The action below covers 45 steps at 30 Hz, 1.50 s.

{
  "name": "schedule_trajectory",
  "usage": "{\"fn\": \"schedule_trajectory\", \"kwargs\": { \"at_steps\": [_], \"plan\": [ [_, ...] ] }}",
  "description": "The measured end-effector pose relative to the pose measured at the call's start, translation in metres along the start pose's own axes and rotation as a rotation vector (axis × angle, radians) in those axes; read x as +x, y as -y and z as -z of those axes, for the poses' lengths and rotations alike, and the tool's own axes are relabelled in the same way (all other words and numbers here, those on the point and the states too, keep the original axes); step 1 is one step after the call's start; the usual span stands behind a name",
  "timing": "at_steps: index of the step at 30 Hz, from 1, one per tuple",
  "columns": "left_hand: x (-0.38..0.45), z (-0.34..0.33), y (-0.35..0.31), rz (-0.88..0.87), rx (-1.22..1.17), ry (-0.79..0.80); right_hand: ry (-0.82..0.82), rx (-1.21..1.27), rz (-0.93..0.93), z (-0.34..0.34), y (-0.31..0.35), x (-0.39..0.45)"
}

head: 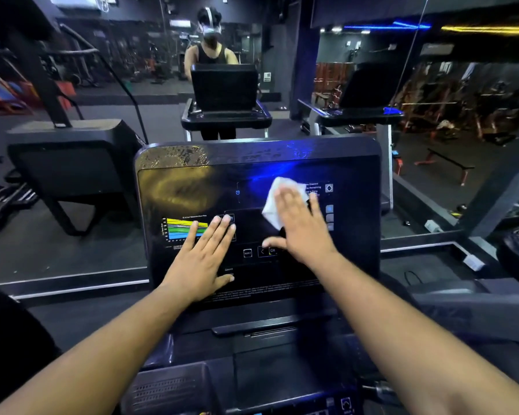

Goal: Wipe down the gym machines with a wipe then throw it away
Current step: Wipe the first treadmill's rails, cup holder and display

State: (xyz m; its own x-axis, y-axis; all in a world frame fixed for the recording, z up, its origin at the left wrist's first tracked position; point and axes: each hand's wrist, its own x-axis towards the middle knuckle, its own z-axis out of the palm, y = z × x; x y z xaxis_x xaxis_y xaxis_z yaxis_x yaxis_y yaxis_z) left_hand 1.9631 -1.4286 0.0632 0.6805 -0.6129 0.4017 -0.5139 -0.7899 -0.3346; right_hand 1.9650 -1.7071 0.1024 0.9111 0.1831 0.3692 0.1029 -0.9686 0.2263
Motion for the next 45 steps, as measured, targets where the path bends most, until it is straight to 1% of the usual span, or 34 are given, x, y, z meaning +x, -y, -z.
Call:
{"fn": "schedule_trajectory", "kwargs": {
  "at_steps": [2,3,4,6,7,8,9,10,11,14,15,16,17,18,21,23,24,25,26,28,29,30,31,32,34,35,36,37,39,40,43,45],
  "plan": [
    [0.003,0.001,-0.001,0.003,0.007,0.006,-0.009,0.121,-0.170,0.015,-0.006,0.011],
    [0.005,0.002,-0.002,0.004,0.008,0.008,-0.003,0.153,-0.187,0.018,0.001,0.011],
    [0.007,0.003,-0.003,0.007,0.008,0.007,0.017,0.150,-0.141,0.017,0.013,0.009],
    [0.012,0.005,-0.006,0.016,0.002,-0.012,0.058,0.025,0.099,0.007,0.037,0.001],
    [0.014,0.005,-0.007,0.018,-0.002,-0.018,0.062,-0.033,0.220,0.001,0.039,-0.001],
    [0.018,0.006,-0.008,0.014,0.000,-0.023,0.057,-0.072,0.302,0.001,0.033,0.004],
    [0.021,0.006,-0.009,0.011,0.001,-0.023,0.016,-0.117,0.334,0.005,0.022,0.011],
    [0.023,0.007,-0.010,0.011,0.004,-0.023,-0.029,-0.144,0.311,0.011,0.008,0.018],
    [0.026,0.007,-0.011,0.012,0.005,-0.020,-0.065,-0.131,0.239,0.017,-0.007,0.025],
    [0.030,0.008,-0.016,0.015,0.006,-0.001,-0.086,0.049,-0.163,0.025,-0.047,0.032],
    [0.031,0.008,-0.017,0.015,0.005,0.006,-0.097,0.112,-0.256,0.024,-0.051,0.028],
    [0.032,0.007,-0.020,0.017,0.003,0.006,-0.083,0.153,-0.290,0.020,-0.048,0.021],
    [0.033,0.006,-0.022,0.019,-0.001,-0.001,-0.062,0.170,-0.260,0.013,-0.038,0.013],
    [0.034,0.005,-0.025,0.017,-0.004,-0.010,-0.024,0.169,-0.185,0.003,-0.024,-0.001],
    [0.037,0.002,-0.033,-0.005,-0.005,-0.025,0.028,0.113,0.114,-0.038,0.018,-0.051],
    [0.038,-0.002,-0.037,-0.023,0.004,-0.037,0.066,0.055,0.206,-0.059,0.018,-0.079],
    [0.038,-0.003,-0.039,-0.033,0.008,-0.036,0.067,0.025,0.214,-0.066,0.008,-0.089],
    [0.037,-0.005,-0.042,-0.042,0.010,-0.033,0.055,0.011,0.185,-0.073,-0.006,-0.097],
    [0.036,-0.007,-0.045,-0.050,0.013,-0.036,0.058,0.026,0.108,-0.075,-0.021,-0.103],
    [0.035,-0.011,-0.052,-0.061,0.016,-0.032,0.083,0.114,-0.113,-0.071,-0.045,-0.108],
    [0.035,-0.012,-0.055,-0.064,0.017,-0.032,0.101,0.160,-0.216,-0.069,-0.050,-0.108],
    [0.035,-0.013,-0.058,-0.065,0.017,-0.034,0.123,0.201,-0.283,-0.068,-0.047,-0.107],
    [0.035,-0.014,-0.063,-0.065,0.016,-0.035,0.138,0.227,-0.296,-0.069,-0.038,-0.108],
    [0.036,-0.015,-0.066,-0.067,0.014,-0.039,0.168,0.244,-0.246,-0.070,-0.023,-0.110],
    [0.038,-0.015,-0.072,-0.095,0.009,-0.056,0.211,0.217,-0.030,-0.081,0.010,-0.125],
    [0.038,-0.016,-0.073,-0.114,0.010,-0.067,0.197,0.178,0.071,-0.088,0.023,-0.135],
    [0.039,-0.016,-0.075,-0.131,0.012,-0.074,0.177,0.157,0.130,-0.094,0.029,-0.146],
    [0.038,-0.015,-0.076,-0.140,0.015,-0.079,0.151,0.144,0.146,-0.099,0.028,-0.155],
    [0.038,-0.013,-0.078,-0.144,0.016,-0.082,0.141,0.147,0.079,-0.105,0.012,-0.169],
    [0.038,-0.012,-0.080,-0.143,0.016,-0.078,0.172,0.152,0.006,-0.106,-0.001,-0.175],
    [0.040,-0.013,-0.083,-0.133,0.006,-0.069,0.233,0.176,-0.290,-0.110,-0.052,-0.184],
    [0.042,-0.013,-0.086,-0.137,0.000,-0.072,0.259,0.226,-0.416,-0.105,-0.071,-0.180]
  ]
}}
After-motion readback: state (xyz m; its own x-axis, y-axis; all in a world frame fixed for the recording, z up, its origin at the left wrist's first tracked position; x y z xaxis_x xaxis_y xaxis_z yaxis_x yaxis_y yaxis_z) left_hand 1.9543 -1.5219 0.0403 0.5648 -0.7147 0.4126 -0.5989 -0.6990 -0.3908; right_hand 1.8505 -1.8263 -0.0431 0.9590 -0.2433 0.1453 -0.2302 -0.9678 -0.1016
